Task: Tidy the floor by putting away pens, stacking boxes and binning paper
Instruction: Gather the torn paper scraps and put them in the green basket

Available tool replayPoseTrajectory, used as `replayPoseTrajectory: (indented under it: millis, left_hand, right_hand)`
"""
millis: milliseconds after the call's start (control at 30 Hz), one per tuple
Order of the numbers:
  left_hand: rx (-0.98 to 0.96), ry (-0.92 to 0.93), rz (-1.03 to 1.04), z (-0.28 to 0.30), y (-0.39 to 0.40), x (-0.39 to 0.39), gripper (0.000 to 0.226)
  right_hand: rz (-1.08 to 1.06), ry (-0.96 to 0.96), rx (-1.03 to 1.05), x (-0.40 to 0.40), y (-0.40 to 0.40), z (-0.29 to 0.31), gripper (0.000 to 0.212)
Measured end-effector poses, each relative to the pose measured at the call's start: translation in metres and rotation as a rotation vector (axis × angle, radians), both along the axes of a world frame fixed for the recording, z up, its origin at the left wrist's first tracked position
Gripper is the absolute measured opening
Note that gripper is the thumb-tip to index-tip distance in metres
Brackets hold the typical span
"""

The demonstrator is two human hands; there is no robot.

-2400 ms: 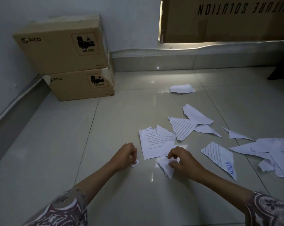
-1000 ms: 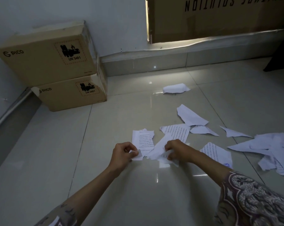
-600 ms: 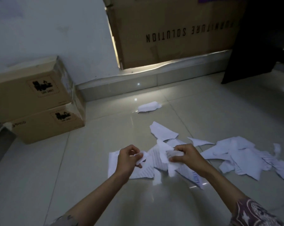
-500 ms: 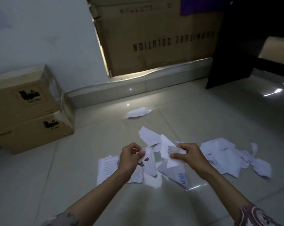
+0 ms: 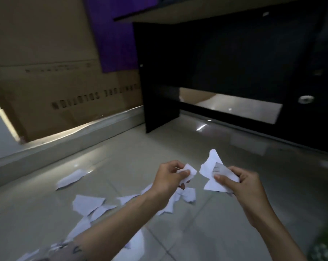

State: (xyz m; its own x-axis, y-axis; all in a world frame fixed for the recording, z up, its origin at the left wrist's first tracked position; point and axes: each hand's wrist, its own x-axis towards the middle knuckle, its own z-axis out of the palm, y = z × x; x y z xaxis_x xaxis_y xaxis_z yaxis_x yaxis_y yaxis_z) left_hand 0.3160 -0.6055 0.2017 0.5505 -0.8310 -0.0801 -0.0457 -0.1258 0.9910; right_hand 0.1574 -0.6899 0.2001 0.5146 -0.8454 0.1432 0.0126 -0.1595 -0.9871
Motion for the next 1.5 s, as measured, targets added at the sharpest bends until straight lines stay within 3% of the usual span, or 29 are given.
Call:
replayPoseTrajectory:
  millis: [133,333,400,567,700,767,1000,1133,1500]
  left_hand:
    - [-0.014,0.023,-0.223,0.019,-0.047,-0.078,0.013]
    - [-0.078,0.015,-0.519,0.049,-0.097,-0.187,0.028]
    - [-0.093,0.007,-0.566,0.056,-0.113,-0.215,0.028]
    - [-0.039,-0.099,-0.706,0.06,-0.154,-0.279,0.012]
    - [0.086,-0.059,-0.825,0.054,-0.169,-0.307,0.047]
    - [0.105,0.013,-0.834,0.048,-0.172,-0.309,0.052]
    - [0.048,0.082,-0.767,0.039,-0.177,-0.275,0.04]
    - [-0.033,0.126,-0.666,0.044,-0.174,-0.238,0.01]
    - [-0.071,-0.029,-0.289,0.049,-0.106,-0.035,0.013]
  right_hand:
    - [-0.236,0.012,-0.104,-0.081,-0.01,0.028,0.011]
    - [-0.655,0.111,-0.274,-0.185,-0.016,0.05,0.011]
    - [-0.746,0.203,-0.277,-0.211,-0.021,0.046,0.009]
    - [-0.918,0.531,-0.185,-0.259,-0.027,0.031,0.038]
    - [-0.83,0.605,-0.088,-0.275,-0.03,0.025,0.037]
    - [-0.821,0.614,-0.053,-0.276,-0.032,0.023,0.039]
    - [-0.778,0.563,-0.129,-0.254,-0.039,0.023,0.026]
    - [-0.692,0.45,-0.273,-0.216,-0.039,0.031,0.019]
    - [-0.236,0.153,-0.335,-0.035,-0.029,0.04,0.01]
